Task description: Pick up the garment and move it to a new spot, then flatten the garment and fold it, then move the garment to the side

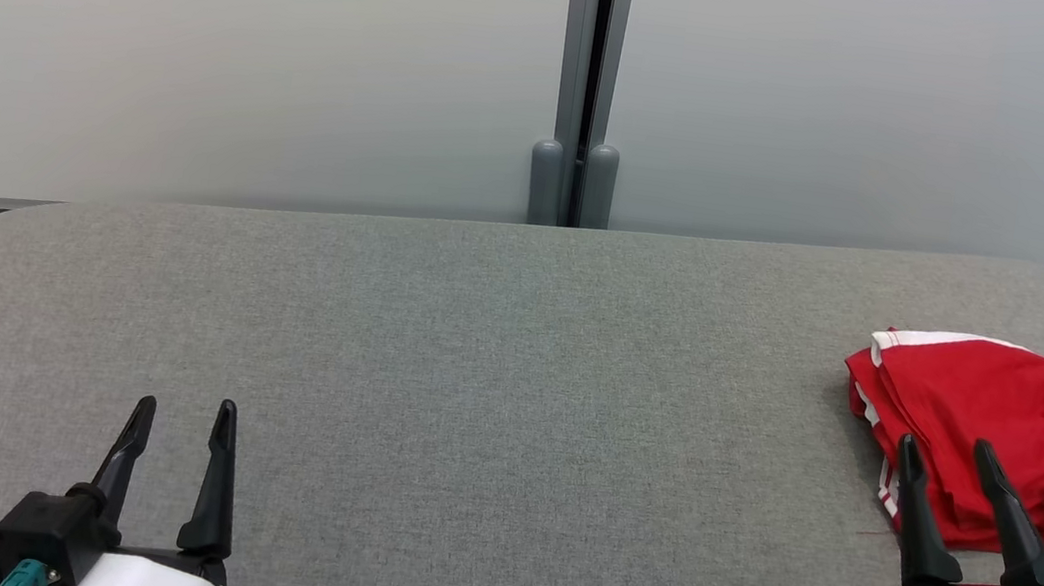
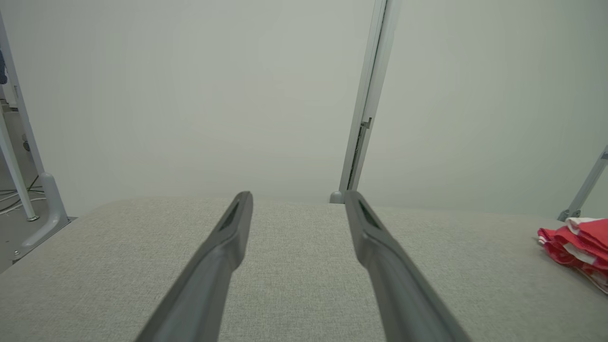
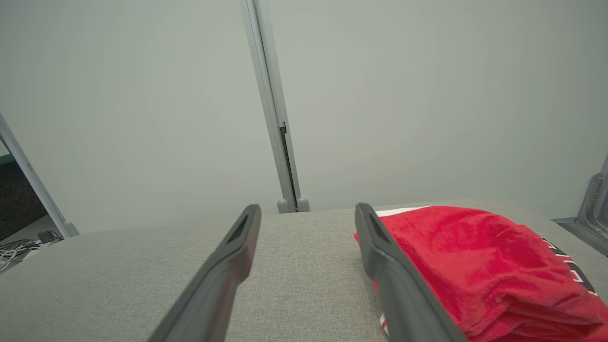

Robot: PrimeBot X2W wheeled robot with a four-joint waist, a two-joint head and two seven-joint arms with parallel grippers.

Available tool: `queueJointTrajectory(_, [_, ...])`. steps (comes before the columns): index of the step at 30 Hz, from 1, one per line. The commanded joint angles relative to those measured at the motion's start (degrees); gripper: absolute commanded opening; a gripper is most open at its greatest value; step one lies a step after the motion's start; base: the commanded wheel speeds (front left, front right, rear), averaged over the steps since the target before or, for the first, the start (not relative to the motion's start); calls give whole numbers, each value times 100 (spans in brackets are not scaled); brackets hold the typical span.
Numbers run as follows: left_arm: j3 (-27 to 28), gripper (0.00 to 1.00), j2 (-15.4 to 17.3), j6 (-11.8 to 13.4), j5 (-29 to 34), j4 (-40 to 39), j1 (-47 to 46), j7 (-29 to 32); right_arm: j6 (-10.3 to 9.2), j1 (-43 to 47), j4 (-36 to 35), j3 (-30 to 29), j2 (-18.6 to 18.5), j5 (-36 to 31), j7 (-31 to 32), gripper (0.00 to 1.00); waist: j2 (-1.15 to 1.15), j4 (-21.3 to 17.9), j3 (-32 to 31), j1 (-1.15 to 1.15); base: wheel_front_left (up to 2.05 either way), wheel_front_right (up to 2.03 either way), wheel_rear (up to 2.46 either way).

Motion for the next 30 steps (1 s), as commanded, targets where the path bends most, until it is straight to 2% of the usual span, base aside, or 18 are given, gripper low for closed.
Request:
queueJointTrajectory(1, [55, 100, 8, -33, 60, 13, -31, -22, 3, 75, -71, -36, 15, -41, 43, 100, 0, -9, 5, 0, 0, 0, 0])
queueJointTrajectory(7, [95, 100, -50, -116, -44, 111, -17, -22, 3, 111, -148, -64, 74, -84, 99, 100, 0, -29, 13, 0, 0, 0, 0])
queueJointTrajectory(8, [74, 0, -68, -112, -50, 125, -1, 0, 0, 70, -136, -41, 91, -65, 67, 0, 0, -29, 13, 0, 0, 0, 0])
queueJointTrajectory(11, [55, 0, -116, -120, -79, 284, 98, 41, 0, 176, 3, 6, 169, -49, 65, 0, 0, -29, 14, 0, 0, 0, 0])
queueJointTrajectory(30, [355, 0, -182, -321, -1867, 345, -164, 565, 0, 56, 96, -351, 378, 1613, 482, 0, 0, -11, 63, 0, 0, 0, 0])
